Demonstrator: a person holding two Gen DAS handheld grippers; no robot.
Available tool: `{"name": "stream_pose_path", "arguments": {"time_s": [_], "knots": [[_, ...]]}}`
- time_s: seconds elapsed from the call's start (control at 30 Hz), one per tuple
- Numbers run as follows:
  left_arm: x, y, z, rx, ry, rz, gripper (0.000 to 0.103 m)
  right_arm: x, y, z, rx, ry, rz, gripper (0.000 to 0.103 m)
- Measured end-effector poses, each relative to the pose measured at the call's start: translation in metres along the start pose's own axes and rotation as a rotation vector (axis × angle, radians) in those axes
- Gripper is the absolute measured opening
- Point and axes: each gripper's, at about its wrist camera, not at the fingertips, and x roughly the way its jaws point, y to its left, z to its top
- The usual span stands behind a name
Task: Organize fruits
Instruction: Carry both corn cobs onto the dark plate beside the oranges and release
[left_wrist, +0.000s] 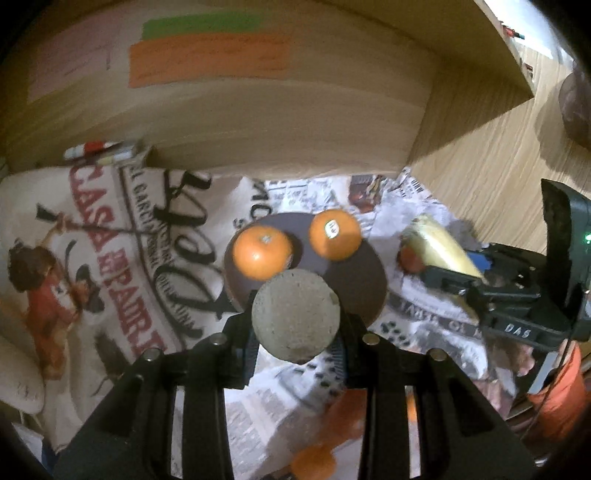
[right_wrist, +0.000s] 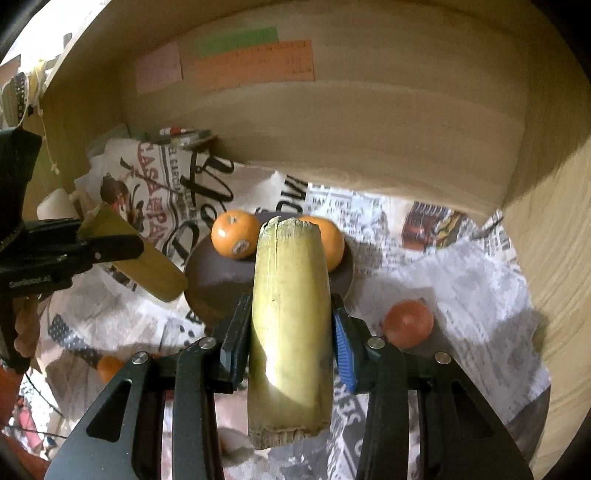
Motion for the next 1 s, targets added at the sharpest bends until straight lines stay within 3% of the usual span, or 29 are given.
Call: {"name": "stream_pose_path", "arguments": {"time_s": [0.23, 0.47, 0.83, 1.0], "knots": [[0.02, -0.024, 0.013, 0.007, 0.007, -0.068, 0.033, 0.014, -0.001, 0.018, -0.032, -0.013, -0.012, 0.036], [0.048, -0.032, 0.016, -0.017, 0.063, -0.14, 0.033, 0.037, -0.004, 0.03, -0.052, 0.012, -0.001, 0.036], [0.072, -0.009, 0.018, -0.068, 0.108, -0.148, 0.033, 0.068, 0.004, 0.039, -0.113, 0.043, 0.019, 0.036], [0.071, 0.009, 0.019, -0.084, 0.097, -0.104, 0.041, 0.079, 0.01, 0.042, -0.137, 0.06, 0.03, 0.036]]}}
